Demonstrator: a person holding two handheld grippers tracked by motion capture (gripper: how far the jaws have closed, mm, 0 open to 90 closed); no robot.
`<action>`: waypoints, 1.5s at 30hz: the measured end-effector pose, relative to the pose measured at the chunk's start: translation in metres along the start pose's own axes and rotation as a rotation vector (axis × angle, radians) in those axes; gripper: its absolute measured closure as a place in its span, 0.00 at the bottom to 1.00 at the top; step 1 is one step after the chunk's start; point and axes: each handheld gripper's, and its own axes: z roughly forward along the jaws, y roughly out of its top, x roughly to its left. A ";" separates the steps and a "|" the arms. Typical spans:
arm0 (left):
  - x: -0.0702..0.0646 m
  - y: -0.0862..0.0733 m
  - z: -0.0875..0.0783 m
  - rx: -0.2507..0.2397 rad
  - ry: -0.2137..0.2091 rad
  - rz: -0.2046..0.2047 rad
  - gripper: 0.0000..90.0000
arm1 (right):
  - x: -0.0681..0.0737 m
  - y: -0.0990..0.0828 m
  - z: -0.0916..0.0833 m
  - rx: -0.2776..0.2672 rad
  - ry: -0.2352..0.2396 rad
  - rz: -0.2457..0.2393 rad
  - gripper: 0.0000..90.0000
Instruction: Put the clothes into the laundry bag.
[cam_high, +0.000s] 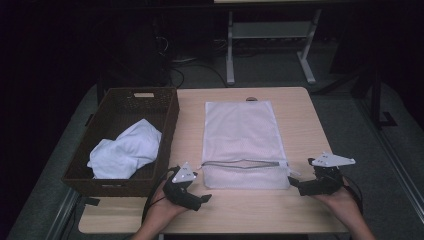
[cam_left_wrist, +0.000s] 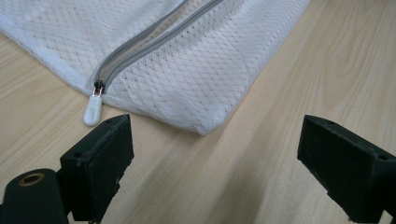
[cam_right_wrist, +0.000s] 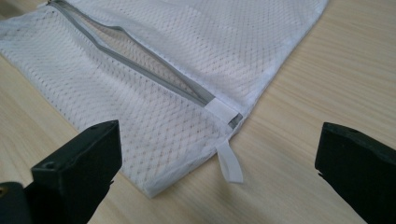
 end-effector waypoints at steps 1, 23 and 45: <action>0.000 0.000 0.000 -0.002 -0.002 -0.002 0.11 | -0.001 0.001 0.001 -0.001 0.003 0.001 0.00; 0.000 -0.001 -0.001 0.003 -0.006 -0.007 0.11 | -0.018 0.029 0.033 0.034 0.031 0.006 0.00; 0.001 -0.001 0.000 -0.007 -0.016 -0.021 0.11 | -0.032 0.065 0.062 0.059 0.065 0.030 0.17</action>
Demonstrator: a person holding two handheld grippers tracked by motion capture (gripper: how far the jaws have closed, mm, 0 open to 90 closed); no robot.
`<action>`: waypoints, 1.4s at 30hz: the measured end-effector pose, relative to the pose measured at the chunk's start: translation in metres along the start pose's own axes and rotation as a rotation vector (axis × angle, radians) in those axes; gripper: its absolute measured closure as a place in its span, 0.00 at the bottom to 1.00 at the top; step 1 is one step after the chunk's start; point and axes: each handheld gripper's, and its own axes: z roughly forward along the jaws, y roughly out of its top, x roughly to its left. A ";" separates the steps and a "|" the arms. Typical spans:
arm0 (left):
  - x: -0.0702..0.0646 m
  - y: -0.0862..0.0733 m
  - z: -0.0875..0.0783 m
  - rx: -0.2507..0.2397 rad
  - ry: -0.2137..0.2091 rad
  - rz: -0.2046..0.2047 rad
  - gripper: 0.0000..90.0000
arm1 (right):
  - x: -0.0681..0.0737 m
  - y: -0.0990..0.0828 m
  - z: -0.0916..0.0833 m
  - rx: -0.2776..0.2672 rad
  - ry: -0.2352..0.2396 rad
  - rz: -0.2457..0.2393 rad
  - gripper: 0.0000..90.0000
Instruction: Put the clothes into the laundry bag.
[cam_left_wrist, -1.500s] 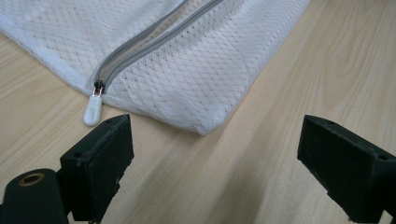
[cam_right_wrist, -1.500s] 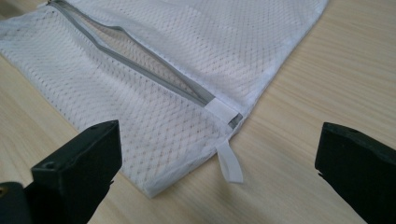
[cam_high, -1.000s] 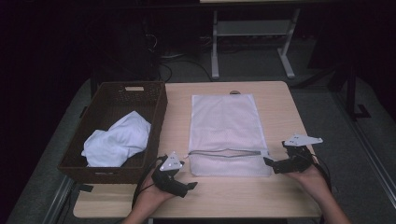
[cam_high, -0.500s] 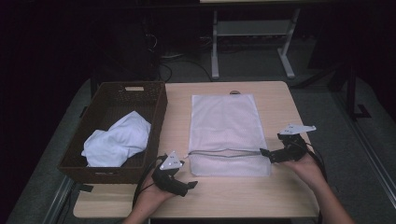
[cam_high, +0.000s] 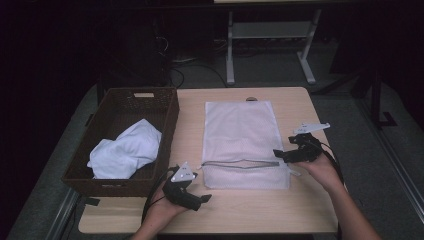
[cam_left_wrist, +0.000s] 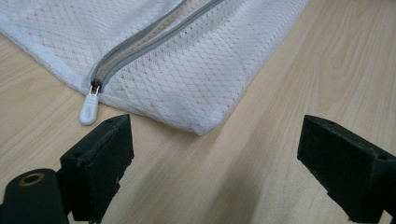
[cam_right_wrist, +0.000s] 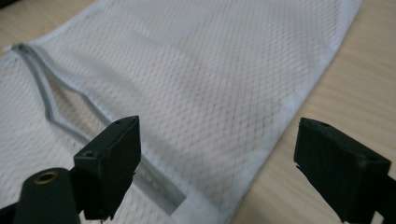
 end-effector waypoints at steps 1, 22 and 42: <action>0.000 0.000 0.000 0.001 -0.001 -0.001 0.11 | -0.001 0.001 0.001 -0.004 0.003 0.009 0.17; 0.000 0.000 0.000 0.005 0.001 -0.001 0.11 | -0.016 0.030 0.030 0.057 -0.022 0.030 0.27; -0.001 -0.001 0.000 0.003 -0.004 -0.001 0.11 | -0.035 0.028 0.054 0.107 -0.080 0.054 0.96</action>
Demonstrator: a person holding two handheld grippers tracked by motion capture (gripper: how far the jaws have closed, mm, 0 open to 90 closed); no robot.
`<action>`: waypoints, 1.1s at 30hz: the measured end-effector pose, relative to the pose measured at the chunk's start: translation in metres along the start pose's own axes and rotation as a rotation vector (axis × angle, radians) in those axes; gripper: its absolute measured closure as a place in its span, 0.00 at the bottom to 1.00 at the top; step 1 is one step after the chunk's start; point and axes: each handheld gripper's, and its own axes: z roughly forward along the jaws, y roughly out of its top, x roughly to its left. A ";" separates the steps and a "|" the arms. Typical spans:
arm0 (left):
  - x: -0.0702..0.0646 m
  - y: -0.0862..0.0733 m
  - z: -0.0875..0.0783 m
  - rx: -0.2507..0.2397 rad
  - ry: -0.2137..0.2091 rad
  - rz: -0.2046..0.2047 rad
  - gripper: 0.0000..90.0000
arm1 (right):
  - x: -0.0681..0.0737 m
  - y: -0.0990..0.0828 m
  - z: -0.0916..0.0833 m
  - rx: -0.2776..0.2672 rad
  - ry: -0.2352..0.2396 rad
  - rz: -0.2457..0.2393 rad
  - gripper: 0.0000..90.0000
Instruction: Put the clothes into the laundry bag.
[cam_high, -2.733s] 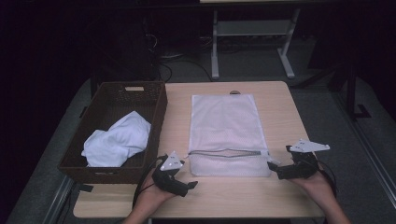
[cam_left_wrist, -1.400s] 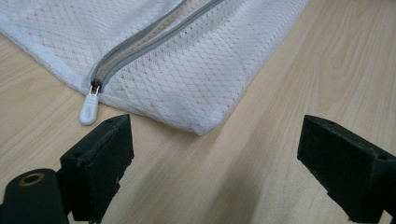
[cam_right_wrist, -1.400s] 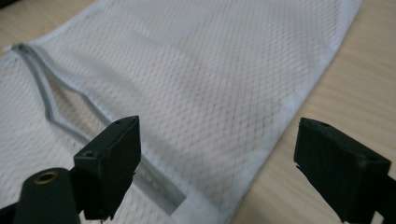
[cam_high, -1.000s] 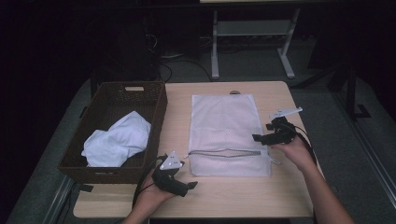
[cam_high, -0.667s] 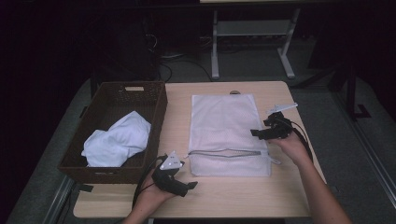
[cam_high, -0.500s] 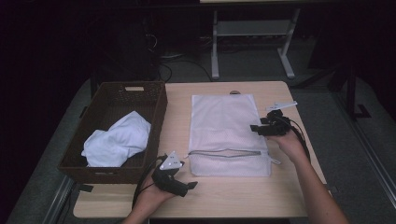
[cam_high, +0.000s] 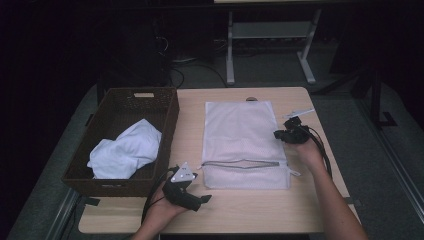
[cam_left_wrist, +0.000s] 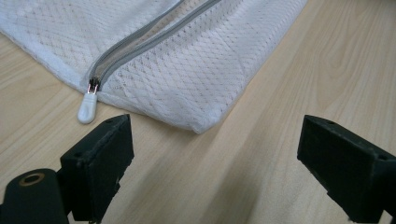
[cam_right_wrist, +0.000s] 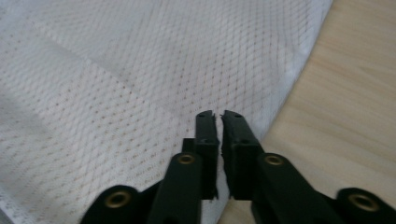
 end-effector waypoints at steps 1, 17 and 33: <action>0.000 0.000 0.000 0.000 0.000 0.000 0.11 | 0.000 -0.001 0.001 0.004 -0.005 0.001 0.99; -0.001 0.000 0.001 0.005 0.003 0.004 0.11 | -0.002 -0.006 0.012 0.053 -0.047 -0.002 0.99; -0.001 0.000 0.000 0.004 0.006 0.004 0.11 | -0.006 -0.011 0.008 0.078 -0.069 -0.006 0.99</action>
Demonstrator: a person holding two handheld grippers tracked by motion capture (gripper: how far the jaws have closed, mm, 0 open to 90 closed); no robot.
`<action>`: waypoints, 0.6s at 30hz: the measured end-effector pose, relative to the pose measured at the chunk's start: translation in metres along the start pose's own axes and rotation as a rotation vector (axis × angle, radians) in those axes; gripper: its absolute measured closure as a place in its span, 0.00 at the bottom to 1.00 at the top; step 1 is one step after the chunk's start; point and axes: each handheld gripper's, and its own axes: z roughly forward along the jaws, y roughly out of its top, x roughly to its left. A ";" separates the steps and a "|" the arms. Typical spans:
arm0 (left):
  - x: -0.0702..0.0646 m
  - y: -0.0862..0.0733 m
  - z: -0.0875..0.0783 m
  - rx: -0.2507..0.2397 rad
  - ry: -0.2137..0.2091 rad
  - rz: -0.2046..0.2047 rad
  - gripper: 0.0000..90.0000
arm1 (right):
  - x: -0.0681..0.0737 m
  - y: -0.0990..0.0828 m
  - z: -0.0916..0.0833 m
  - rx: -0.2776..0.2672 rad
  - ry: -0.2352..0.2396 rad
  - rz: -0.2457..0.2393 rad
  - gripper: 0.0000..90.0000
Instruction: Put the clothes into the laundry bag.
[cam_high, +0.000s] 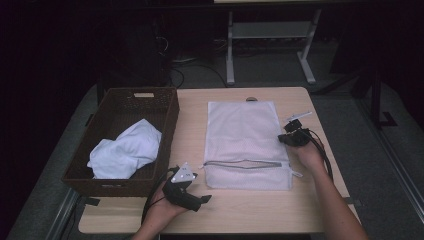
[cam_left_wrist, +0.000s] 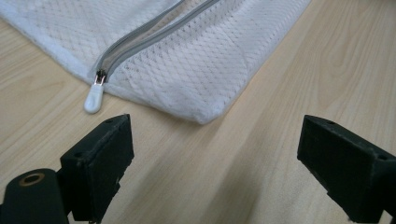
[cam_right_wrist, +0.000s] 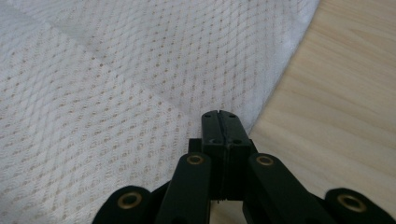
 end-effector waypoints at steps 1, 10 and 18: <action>0.000 0.000 0.000 0.000 0.000 0.000 0.11 | -0.001 -0.001 -0.001 0.004 -0.003 0.000 0.99; 0.000 0.000 0.000 0.001 -0.001 0.001 0.11 | -0.009 -0.006 -0.007 0.023 -0.018 0.018 0.99; 0.000 0.000 0.000 0.000 -0.001 -0.002 0.11 | -0.020 -0.012 -0.013 0.033 -0.046 0.039 0.99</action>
